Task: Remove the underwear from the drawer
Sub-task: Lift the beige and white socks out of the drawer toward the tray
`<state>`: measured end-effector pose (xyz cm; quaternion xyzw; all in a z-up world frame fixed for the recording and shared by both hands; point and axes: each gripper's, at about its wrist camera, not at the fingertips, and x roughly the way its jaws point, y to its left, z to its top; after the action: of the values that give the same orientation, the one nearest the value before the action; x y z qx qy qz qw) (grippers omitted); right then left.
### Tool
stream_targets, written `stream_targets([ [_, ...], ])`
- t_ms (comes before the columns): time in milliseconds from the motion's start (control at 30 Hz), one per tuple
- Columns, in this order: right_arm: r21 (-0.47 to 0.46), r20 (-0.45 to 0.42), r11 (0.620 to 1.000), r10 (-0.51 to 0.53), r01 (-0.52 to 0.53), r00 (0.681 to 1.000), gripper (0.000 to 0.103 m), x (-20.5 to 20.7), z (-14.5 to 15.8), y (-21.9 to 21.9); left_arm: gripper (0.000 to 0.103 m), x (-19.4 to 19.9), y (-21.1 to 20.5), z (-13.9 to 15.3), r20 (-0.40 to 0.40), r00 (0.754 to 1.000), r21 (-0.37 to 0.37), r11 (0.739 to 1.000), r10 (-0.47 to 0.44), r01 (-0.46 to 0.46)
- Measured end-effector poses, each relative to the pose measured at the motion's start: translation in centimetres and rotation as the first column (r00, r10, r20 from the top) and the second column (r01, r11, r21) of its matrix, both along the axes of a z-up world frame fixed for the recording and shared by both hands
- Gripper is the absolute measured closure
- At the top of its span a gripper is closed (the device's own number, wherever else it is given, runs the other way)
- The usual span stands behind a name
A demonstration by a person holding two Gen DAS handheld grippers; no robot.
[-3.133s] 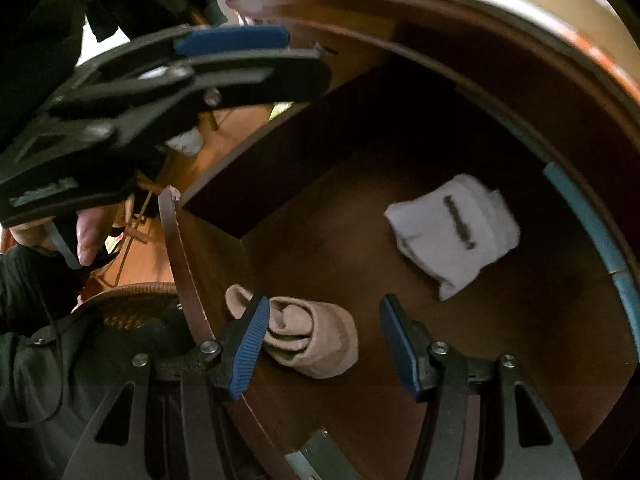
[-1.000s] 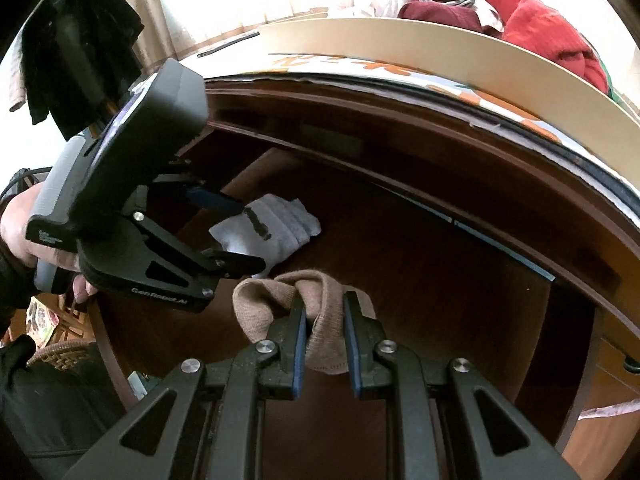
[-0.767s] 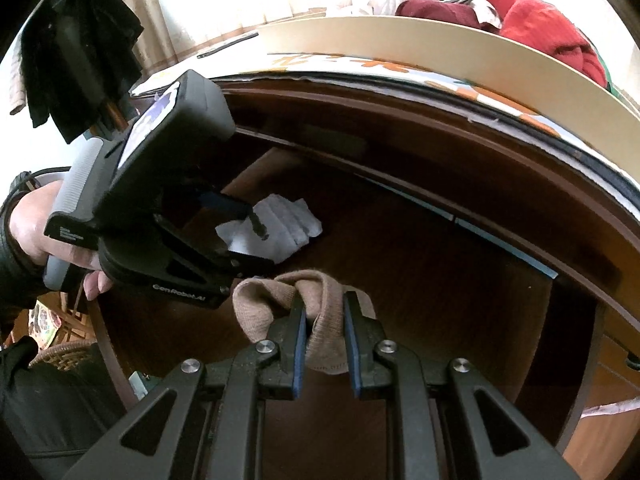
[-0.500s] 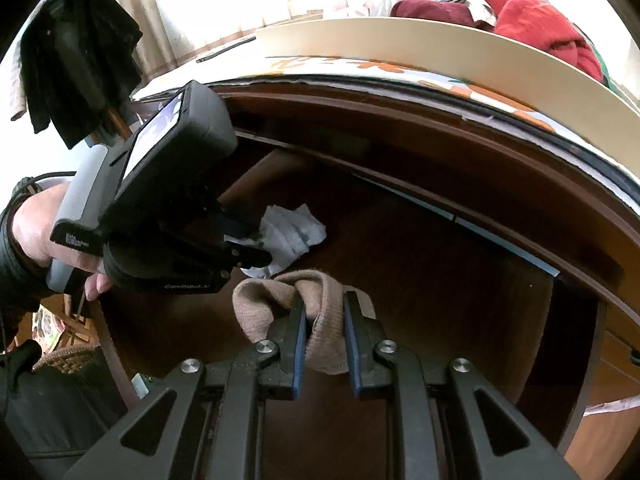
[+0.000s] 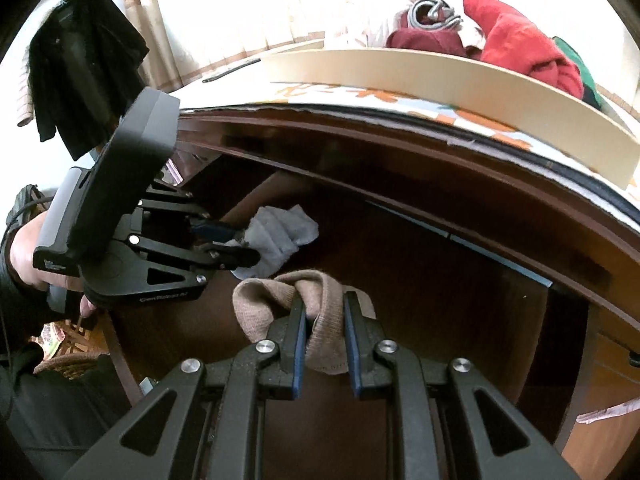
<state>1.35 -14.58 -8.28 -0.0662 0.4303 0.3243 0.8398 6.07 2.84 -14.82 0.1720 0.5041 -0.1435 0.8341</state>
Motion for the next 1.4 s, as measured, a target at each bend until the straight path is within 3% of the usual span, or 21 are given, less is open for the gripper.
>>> stream_targets([
  [233,0.009,0.036,1.000,-0.001,0.001,0.999,0.084,-1.0,0.4,-0.5,0.087,-0.1,1.8,2.8,0.087,0.996,-0.032,0.999,0.030,-0.028],
  [300,0.013,0.049,1.000,-0.004,0.003,0.999,0.084,-1.3,0.6,-0.6,0.087,-0.4,0.4,2.5,0.114,0.993,-0.030,0.999,0.036,-0.032],
  [567,0.035,0.093,0.999,-0.021,0.018,0.995,0.084,-2.2,1.2,-1.3,0.087,-0.7,1.3,4.4,0.183,0.981,-0.038,0.998,0.057,-0.051],
  [900,0.068,0.137,0.997,-0.041,0.032,0.990,0.084,-3.3,2.0,-2.4,0.088,-1.9,0.5,3.3,0.253,0.965,-0.055,0.997,0.069,-0.057],
  [1400,0.102,0.233,0.994,-0.055,0.032,0.971,0.084,-4.7,2.9,-3.0,0.089,-3.1,0.8,4.4,0.328,0.938,-0.131,0.989,0.116,-0.076],
])
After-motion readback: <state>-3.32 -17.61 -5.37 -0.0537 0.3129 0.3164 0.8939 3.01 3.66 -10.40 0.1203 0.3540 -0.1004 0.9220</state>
